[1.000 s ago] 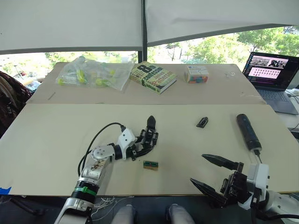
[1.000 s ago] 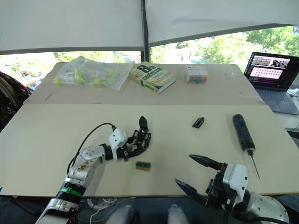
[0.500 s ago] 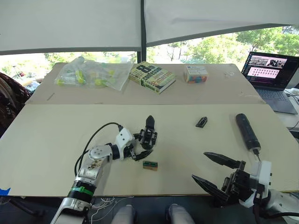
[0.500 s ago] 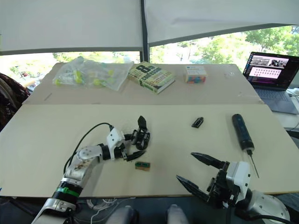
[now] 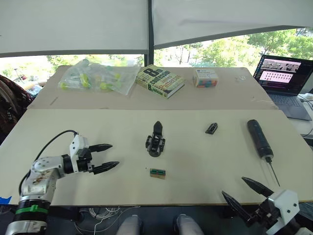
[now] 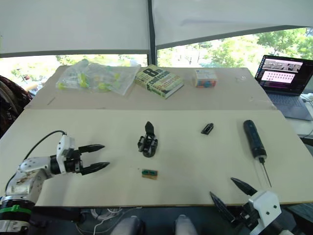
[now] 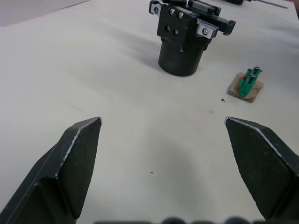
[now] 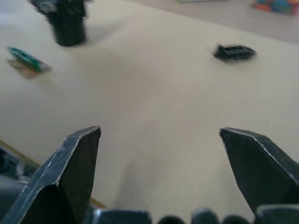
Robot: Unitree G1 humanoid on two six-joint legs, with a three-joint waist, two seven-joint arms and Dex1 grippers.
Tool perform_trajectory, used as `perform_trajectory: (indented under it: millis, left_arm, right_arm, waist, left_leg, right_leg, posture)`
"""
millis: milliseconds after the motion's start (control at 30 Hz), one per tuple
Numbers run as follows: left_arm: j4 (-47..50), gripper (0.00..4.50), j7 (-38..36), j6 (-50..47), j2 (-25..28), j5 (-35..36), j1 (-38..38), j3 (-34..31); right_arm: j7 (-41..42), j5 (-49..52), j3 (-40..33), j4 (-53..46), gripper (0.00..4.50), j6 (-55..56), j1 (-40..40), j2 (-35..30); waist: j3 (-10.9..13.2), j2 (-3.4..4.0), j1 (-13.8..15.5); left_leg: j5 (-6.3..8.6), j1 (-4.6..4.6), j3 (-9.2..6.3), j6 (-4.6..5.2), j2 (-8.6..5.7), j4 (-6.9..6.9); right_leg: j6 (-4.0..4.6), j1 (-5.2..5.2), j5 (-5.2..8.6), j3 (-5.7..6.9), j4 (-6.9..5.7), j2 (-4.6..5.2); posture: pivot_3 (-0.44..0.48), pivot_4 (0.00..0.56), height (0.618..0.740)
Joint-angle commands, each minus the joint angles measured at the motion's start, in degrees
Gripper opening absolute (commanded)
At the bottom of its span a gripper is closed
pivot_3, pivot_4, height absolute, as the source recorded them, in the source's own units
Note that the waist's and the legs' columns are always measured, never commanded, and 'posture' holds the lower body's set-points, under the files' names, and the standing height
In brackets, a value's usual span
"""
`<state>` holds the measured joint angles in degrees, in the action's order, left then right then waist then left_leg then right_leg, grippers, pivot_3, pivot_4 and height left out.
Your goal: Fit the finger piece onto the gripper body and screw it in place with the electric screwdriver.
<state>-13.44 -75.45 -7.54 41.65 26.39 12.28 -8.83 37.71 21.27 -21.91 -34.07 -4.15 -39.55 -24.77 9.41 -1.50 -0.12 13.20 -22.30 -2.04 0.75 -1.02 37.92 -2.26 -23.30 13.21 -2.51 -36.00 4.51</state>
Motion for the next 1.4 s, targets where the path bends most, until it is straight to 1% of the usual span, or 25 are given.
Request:
perform_trajectory:
  millis: [33,100,133,167,233,300,400,467,567,667,733,967,1067,1200,1233,1400]
  left_arm:
    - [7.80,4.47,0.79,-4.58,1.12,4.46,2.17,-1.97]
    - [10.52,4.47,2.30,-6.62,0.50,5.54,2.33,-1.95]
    - [12.04,4.47,3.06,-9.51,0.33,7.22,2.48,-2.05]
    - [13.69,4.47,4.03,-11.35,-0.12,8.58,2.60,-2.24]
    - [16.93,4.47,5.22,-15.37,-0.34,11.34,2.92,-2.34]
    - [19.12,4.47,6.19,-16.02,-0.53,11.62,3.15,-2.28]
    - [21.05,4.47,7.49,-16.74,-0.84,11.86,3.65,-2.25]
    - [21.99,4.47,8.23,-17.13,-1.06,12.06,3.77,-2.10]
    - [23.13,4.47,9.22,-17.05,-1.53,12.23,3.83,-1.99]
    - [24.23,4.47,10.18,-16.72,-1.90,12.24,3.68,-1.99]
    - [24.58,4.47,10.54,-16.49,-1.95,12.24,3.85,-1.98]
    - [25.43,4.47,11.33,-15.64,-2.37,12.09,3.12,-1.73]
    - [26.26,4.47,11.69,-15.23,-2.81,11.88,2.07,-1.66]
    - [27.09,4.47,12.24,-14.78,-3.20,11.96,0.91,-2.04]
    - [27.23,4.47,12.30,-14.70,-3.23,11.94,0.67,-2.12]
    - [28.05,4.47,12.69,-14.38,-3.42,11.96,-0.57,-2.35]
  right_arm:
    - [-12.14,1.13,0.85,-8.69,4.50,-22.54,10.37,-4.92]
    - [-17.65,4.46,0.90,-10.41,4.50,-34.25,19.27,-6.67]
    - [-19.23,6.00,1.47,-10.72,4.50,-39.76,24.13,-7.71]
    - [-20.52,8.90,1.57,-10.57,4.50,-45.10,28.84,-7.97]
    - [-23.35,12.28,2.96,-8.99,4.50,-56.93,39.74,-8.49]
    - [-27.04,13.43,3.14,-5.24,4.50,-68.45,50.71,-6.28]
    - [-31.11,10.72,2.78,4.07,4.50,-82.93,65.29,-2.91]
    - [-33.63,7.82,1.25,11.04,4.50,-87.05,72.79,-0.05]
    - [-37.34,3.63,-1.77,22.12,4.50,-88.33,80.80,3.92]
    - [-40.38,-0.68,-3.53,29.76,4.50,-86.77,86.50,6.82]
    - [-41.23,-2.39,-3.63,34.65,4.50,-85.31,89.54,7.86]
    - [-43.65,-6.61,-4.04,50.25,4.50,-74.98,96.44,8.82]
    - [-43.85,-7.39,-3.39,54.01,4.50,-73.08,97.58,9.19]
    - [-46.26,-9.15,-3.27,57.97,4.50,-70.45,97.85,10.00]
    - [-47.07,-9.06,-4.31,58.30,4.50,-70.98,98.07,10.66]
    - [-48.30,-8.80,-4.32,56.72,4.50,-72.24,97.25,13.85]
  waist:
    - [0.01,-0.04,-0.27]
    - [0.01,-0.02,-0.74]
    - [0.00,0.00,-0.78]
    - [0.01,0.00,-0.71]
    - [0.03,-0.01,-0.67]
    - [0.04,-0.03,-0.67]
    - [0.05,-0.05,-0.70]
    - [0.05,-0.04,-0.68]
    - [0.05,-0.04,-0.54]
    - [0.04,-0.03,-0.63]
    - [0.04,-0.03,-0.83]
    - [0.04,-0.02,-1.48]
    - [0.04,-0.02,-1.87]
    - [0.04,-0.02,-2.36]
    - [0.05,-0.01,-2.37]
    - [0.04,0.00,-2.70]
  left_leg:
    - [0.00,0.00,0.00,0.00,0.02,0.00]
    - [-0.01,0.03,0.05,-0.01,0.03,0.00]
    - [-0.01,0.04,0.07,-0.01,0.02,0.00]
    - [-0.01,0.05,0.07,-0.01,0.02,0.00]
    - [-0.01,0.03,0.06,0.00,0.03,0.00]
    - [-0.02,-0.07,0.04,0.00,0.01,-0.01]
    - [-0.03,-0.15,0.07,0.01,-0.07,0.00]
    - [-0.03,-0.16,0.11,0.01,-0.13,0.00]
    - [-0.03,-0.29,0.12,0.02,-0.19,0.00]
    - [-0.06,-0.76,0.13,0.00,-0.25,0.00]
    - [-0.06,-0.89,0.13,0.00,-0.25,0.00]
    - [-0.05,-0.88,0.18,0.00,-0.25,0.00]
    - [-0.05,-0.88,0.18,0.00,-0.24,0.00]
    - [-0.05,-0.89,0.18,0.00,-0.24,0.00]
    - [-0.05,-0.89,0.18,0.00,-0.24,0.00]
    - [-0.05,-0.85,0.17,0.00,-0.17,0.00]
  right_leg:
    - [0.10,-0.03,-0.08,-0.01,-0.02,0.11]
    - [0.11,-0.05,-0.18,0.02,-0.03,0.16]
    - [0.06,-0.07,-0.23,0.02,-0.04,0.10]
    - [-0.27,-0.08,-0.42,0.04,-0.06,-0.08]
    - [-0.25,-0.09,-0.41,0.14,-0.06,-0.19]
    - [-0.24,-0.20,-0.41,0.14,-0.09,-0.23]
    - [-0.24,-0.28,-0.46,0.11,-0.09,-0.21]
    - [-0.26,-0.31,-0.49,0.08,-0.08,-0.19]
    - [-0.29,-0.46,-0.51,0.09,-0.11,-0.19]
    - [-0.31,-0.98,-0.62,0.08,-0.21,-0.16]
    - [-0.30,-1.11,-0.63,0.08,-0.20,-0.16]
    - [-0.29,-1.12,-0.66,0.08,-0.19,-0.16]
    - [-0.29,-1.11,-0.66,0.08,-0.20,-0.18]
    - [-0.29,-1.10,-0.66,0.07,-0.19,-0.16]
    - [-0.29,-1.11,-0.66,0.07,-0.19,-0.16]
    - [-0.28,-1.09,-0.67,0.06,-0.21,-0.21]
  posture:
    - [0.000,0.150,0.740]
    - [0.000,0.150,0.740]
    - [0.000,0.150,0.740]
    - [0.000,0.150,0.740]
    - [0.000,0.150,0.740]
    - [0.000,0.150,0.740]
    - [0.000,0.150,0.740]
    - [0.000,0.150,0.740]
    - [0.000,0.150,0.740]
    - [0.000,0.150,0.740]
    - [0.000,0.150,0.740]
    - [0.000,0.150,0.740]
    - [0.000,0.150,0.740]
    - [0.000,0.150,0.740]
    - [0.000,0.150,0.740]
    - [0.000,0.150,0.740]
